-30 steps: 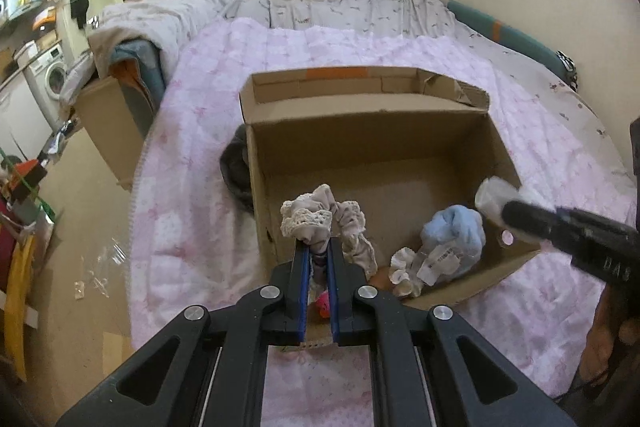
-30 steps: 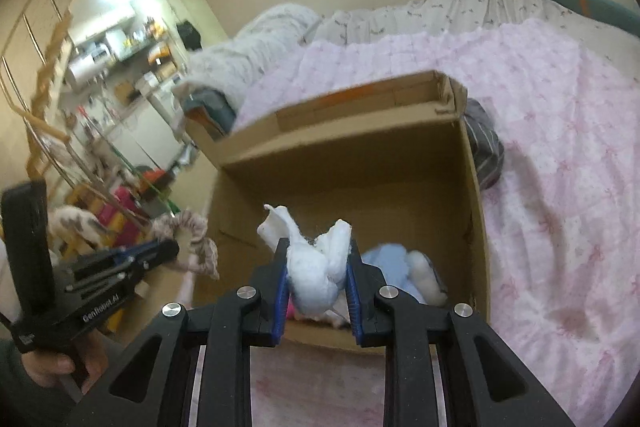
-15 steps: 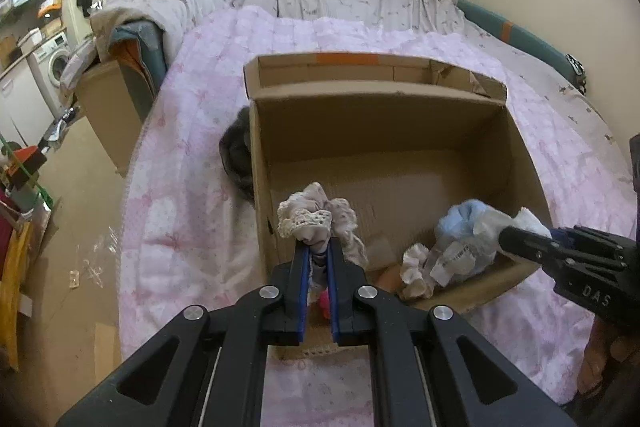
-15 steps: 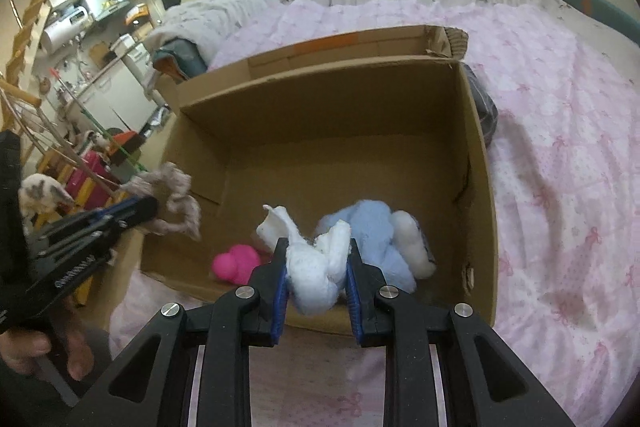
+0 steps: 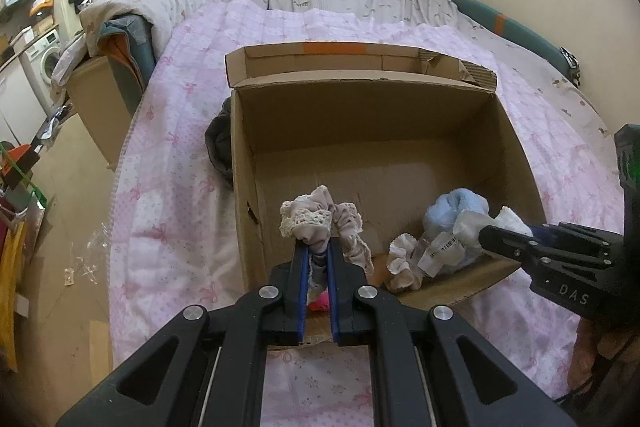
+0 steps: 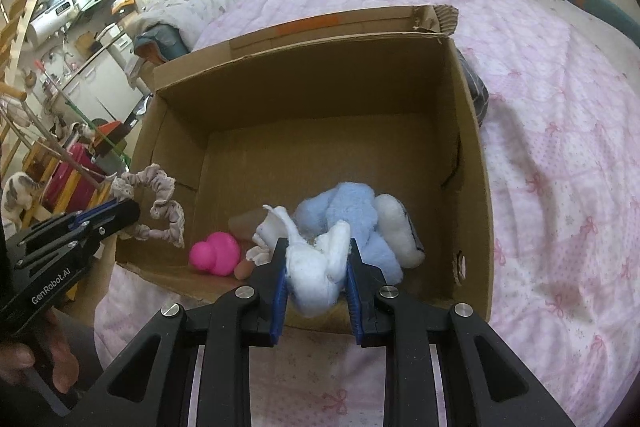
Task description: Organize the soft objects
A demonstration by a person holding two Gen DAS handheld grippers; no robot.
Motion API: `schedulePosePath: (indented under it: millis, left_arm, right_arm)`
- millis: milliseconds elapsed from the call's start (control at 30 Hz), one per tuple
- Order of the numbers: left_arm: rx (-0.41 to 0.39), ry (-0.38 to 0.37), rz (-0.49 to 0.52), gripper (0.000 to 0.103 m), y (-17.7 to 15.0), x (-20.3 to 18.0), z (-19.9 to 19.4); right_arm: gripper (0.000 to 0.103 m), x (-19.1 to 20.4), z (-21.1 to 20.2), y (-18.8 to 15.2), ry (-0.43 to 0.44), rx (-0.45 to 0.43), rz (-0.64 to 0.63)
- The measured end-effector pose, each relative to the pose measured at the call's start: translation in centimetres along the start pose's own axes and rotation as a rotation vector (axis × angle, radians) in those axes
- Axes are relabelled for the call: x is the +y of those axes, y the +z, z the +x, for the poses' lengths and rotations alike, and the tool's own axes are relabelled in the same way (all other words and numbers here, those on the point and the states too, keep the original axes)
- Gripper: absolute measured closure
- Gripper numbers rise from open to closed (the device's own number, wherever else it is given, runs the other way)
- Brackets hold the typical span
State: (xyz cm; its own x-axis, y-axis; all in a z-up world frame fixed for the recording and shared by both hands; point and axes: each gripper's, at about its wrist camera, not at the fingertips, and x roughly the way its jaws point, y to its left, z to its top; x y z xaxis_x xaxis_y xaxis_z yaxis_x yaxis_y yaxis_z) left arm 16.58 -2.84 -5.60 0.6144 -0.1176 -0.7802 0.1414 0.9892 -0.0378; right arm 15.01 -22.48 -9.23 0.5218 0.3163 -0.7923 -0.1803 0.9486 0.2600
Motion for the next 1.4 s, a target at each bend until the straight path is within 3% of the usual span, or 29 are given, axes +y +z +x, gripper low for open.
schedulePosePath:
  millis: [700, 900, 933, 1000, 1033, 1067, 1133, 1300, 1400]
  left_arm:
    - [0.015, 0.011, -0.041, 0.094, 0.2, 1.0, 0.2]
    - [0.015, 0.02, -0.023, 0.093, 0.1, 0.7, 0.2]
    - [0.015, 0.024, -0.019, 0.091, 0.1, 0.6, 0.2]
    - [0.012, 0.034, -0.017, 0.081, 0.1, 0.5, 0.1]
    - [0.008, 0.042, -0.018, 0.07, 0.1, 0.5, 0.0]
    - [0.003, 0.05, -0.022, 0.056, 0.1, 0.5, -0.1]
    - [-0.022, 0.057, -0.037, 0.041, 0.2, 0.7, -0.6]
    - [-0.044, 0.065, -0.046, 0.039, 0.6, 0.7, -1.3]
    - [-0.023, 0.089, -0.038, 0.038, 0.7, 0.6, -1.4]
  right_arm:
    - [0.076, 0.5, 0.8, 0.2, -0.023, 0.022, -0.009]
    - [0.071, 0.2, 0.9, 0.2, -0.031, 0.017, 0.005]
    - [0.068, 0.2, 0.8, 0.1, -0.033, 0.014, 0.007]
    - [0.051, 0.1, 0.6, 0.2, -0.027, 0.001, 0.017]
    - [0.04, 0.0, 0.5, 0.3, -0.024, -0.01, 0.022]
    - [0.037, -0.1, 0.3, 0.3, -0.018, -0.023, 0.024]
    - [0.035, -0.1, 0.2, 0.4, 0.003, -0.026, 0.017]
    - [0.023, 0.2, -0.3, 0.7, -0.012, -0.05, 0.001]
    - [0.004, 0.3, -1.2, 0.9, -0.006, -0.089, -0.005]
